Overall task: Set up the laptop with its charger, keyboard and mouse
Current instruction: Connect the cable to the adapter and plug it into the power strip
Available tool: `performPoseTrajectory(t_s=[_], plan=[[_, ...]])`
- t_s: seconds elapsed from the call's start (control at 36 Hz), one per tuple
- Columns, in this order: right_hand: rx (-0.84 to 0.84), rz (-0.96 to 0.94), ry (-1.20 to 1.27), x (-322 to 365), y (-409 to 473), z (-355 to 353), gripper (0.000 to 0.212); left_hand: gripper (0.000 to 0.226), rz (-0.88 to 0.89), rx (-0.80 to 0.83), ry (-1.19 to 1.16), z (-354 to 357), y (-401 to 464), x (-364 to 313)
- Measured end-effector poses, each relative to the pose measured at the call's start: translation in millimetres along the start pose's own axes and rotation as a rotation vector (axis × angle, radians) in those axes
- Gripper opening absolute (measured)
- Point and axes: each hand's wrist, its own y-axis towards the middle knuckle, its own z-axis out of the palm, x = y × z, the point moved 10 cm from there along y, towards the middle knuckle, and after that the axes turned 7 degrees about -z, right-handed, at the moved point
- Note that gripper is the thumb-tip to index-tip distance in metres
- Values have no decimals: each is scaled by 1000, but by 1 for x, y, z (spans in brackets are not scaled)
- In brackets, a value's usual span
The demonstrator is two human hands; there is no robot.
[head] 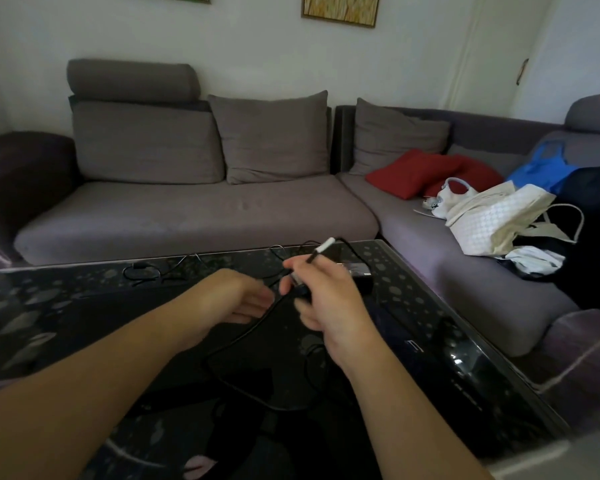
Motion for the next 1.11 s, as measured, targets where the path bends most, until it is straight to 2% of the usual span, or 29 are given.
performPoseTrajectory(t_s=[0.06, 0.14, 0.19, 0.28, 0.33, 0.39, 0.5, 0.56, 0.64, 0.75, 0.89, 1.11], plan=[[94, 12, -67, -1, -4, 16, 24, 52, 10, 141, -243, 19, -2, -17], [249, 17, -174, -3, -13, 35, 24, 64, 19, 280, -440, 32, -7, -46], [308, 13, -230, -6, -15, 40, 24, 50, -10, 267, -543, 30, -5, -57], [299, -40, -320, -7, -7, 31, 32, 28, 35, 176, -606, 18, 4, -70], [227, -120, -443, -1, 0, 16, 44, 27, 108, 109, -645, 3, 10, -80], [108, -169, -397, 10, 6, -4, 48, 28, 202, 27, -615, -14, 10, -92], [-149, -340, -21, 55, 18, -55, 22, 28, 380, -40, -648, -28, -1, -117], [-262, -471, 23, 79, 20, -82, 14, 26, 439, -49, -653, -27, -6, -127], [-405, -577, 60, 96, 18, -120, 16, 24, 499, -47, -622, -20, -8, -138], [-589, -609, 77, 100, 6, -168, 21, 25, 500, -75, -638, -7, 2, -139], [-633, -472, 85, 83, 13, -215, 17, 30, 456, -59, -699, 16, 25, -135], [-748, 210, -309, -49, 25, -265, 20, 29, 434, -77, -408, 63, 49, -124]])
